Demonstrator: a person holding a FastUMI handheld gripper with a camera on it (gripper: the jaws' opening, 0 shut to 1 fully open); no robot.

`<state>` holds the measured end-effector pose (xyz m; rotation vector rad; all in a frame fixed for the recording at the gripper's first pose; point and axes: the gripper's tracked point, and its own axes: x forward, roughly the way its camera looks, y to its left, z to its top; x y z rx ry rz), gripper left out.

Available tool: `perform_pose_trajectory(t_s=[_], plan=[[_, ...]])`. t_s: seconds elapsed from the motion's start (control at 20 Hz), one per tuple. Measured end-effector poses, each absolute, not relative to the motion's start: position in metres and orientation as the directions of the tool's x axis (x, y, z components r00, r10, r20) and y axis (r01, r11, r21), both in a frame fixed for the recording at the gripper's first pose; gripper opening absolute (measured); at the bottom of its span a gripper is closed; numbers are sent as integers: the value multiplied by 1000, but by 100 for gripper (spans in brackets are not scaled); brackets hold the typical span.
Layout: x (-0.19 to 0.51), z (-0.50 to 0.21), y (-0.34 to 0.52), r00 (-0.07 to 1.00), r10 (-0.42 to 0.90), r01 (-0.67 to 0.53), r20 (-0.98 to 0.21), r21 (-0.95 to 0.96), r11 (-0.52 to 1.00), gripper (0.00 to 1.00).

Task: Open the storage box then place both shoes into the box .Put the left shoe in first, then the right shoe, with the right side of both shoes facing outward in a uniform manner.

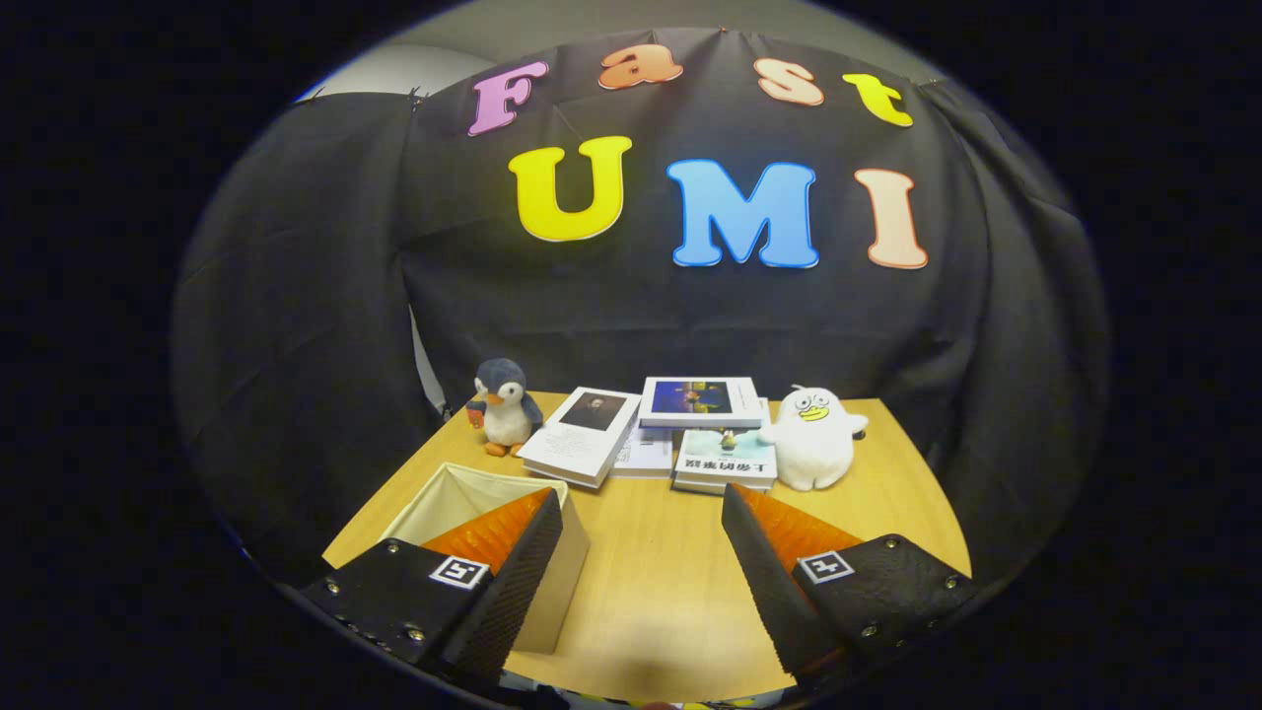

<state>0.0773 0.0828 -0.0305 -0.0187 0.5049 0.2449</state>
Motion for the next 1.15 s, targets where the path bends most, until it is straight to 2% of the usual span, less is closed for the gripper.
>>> perform_pose_trajectory(t_s=[0.5,0.7,1.15], plan=[[58,25,-9,968,106,-111,-227,-9,994,98],[56,24,-35,975,64,-62,-213,13,998,98],[51,26,-54,984,38,-38,-174,7,999,98]])
